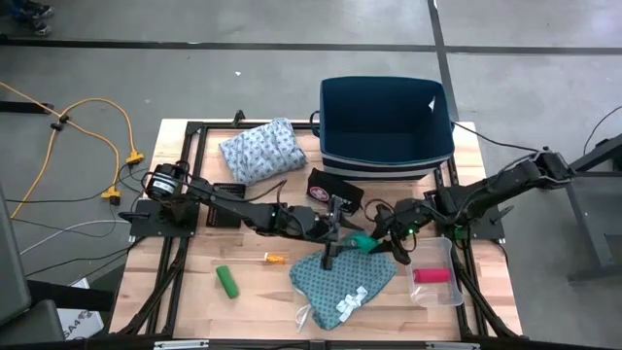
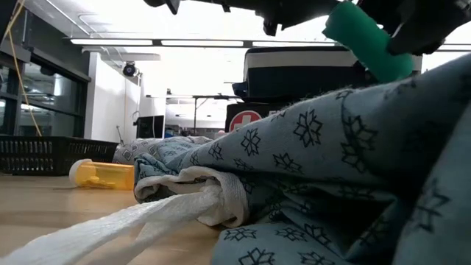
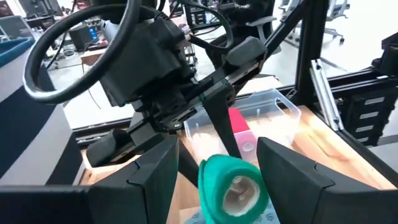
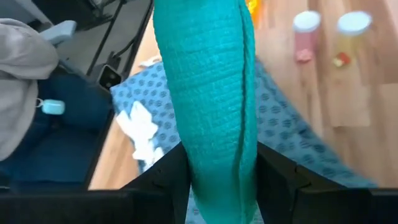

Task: Pick & place medical supplies in basket/bin
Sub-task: Put the dark green bandage into the transparent bin

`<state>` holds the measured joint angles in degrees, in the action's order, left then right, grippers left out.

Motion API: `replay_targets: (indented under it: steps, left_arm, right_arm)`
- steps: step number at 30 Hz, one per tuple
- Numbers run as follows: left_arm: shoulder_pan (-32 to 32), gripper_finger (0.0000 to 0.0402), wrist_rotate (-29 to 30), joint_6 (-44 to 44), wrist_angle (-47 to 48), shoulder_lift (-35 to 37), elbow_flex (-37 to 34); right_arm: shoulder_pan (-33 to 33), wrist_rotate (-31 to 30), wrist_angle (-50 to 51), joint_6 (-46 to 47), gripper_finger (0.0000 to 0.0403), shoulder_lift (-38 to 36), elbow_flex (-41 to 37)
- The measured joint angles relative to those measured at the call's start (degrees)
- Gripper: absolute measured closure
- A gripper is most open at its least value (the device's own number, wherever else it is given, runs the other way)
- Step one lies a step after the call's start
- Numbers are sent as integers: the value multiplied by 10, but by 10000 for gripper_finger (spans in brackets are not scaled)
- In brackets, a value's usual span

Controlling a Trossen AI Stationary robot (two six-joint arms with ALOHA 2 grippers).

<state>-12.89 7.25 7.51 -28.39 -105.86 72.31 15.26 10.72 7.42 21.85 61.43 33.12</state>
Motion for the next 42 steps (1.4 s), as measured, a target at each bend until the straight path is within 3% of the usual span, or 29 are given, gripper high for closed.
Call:
replay_targets:
  steps: [14, 22, 30, 42]
  left_arm:
    - [-43, 190, 2, -15, 0, 0, 0]
    - [-79, 190, 2, -15, 0, 0, 0]
    - [-99, 190, 1, -46, 1, 0, -1]
    - [-101, 190, 1, -49, 1, 0, -1]
  right_arm:
    - [135, 20, -2, 170, 267, 0, 0]
    - [197, 67, 5, 248, 267, -11, 0]
    - [205, 118, 133, 281, 267, -50, 0]
    - [208, 128, 279, 381, 267, -170, 0]
